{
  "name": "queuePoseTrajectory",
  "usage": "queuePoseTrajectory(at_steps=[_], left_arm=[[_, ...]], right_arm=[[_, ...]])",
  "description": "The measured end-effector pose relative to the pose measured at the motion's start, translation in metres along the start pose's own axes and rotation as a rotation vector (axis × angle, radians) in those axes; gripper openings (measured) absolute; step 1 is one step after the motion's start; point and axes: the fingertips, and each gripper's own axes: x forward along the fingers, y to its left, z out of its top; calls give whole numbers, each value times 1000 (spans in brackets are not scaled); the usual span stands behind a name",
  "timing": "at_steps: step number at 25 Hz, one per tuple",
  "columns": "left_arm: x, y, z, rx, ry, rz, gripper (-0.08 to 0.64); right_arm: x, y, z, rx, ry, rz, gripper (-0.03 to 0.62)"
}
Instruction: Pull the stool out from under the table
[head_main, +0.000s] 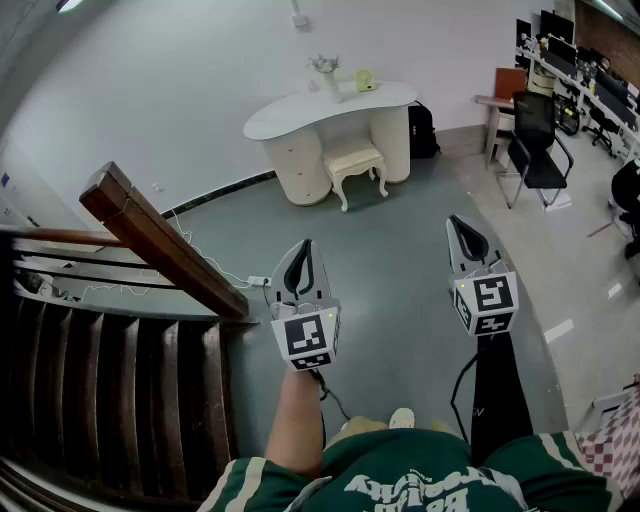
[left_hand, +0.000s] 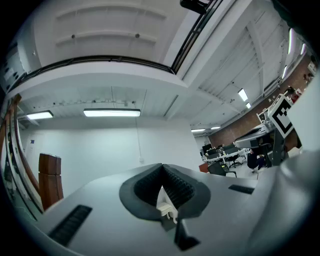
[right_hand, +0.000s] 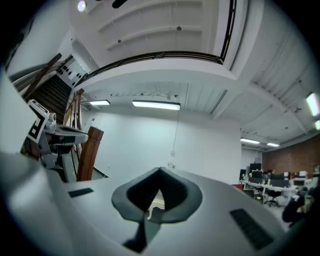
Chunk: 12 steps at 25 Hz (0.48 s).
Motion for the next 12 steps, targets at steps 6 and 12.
queuePoseTrajectory(at_steps=[6, 12], left_arm=[[17, -4, 7, -10, -22, -15, 3], [25, -10, -4, 3, 14, -19, 3]], right_arm=[[2, -10, -2, -16, -6, -3, 3], [5, -13, -13, -9, 6, 15, 3]])
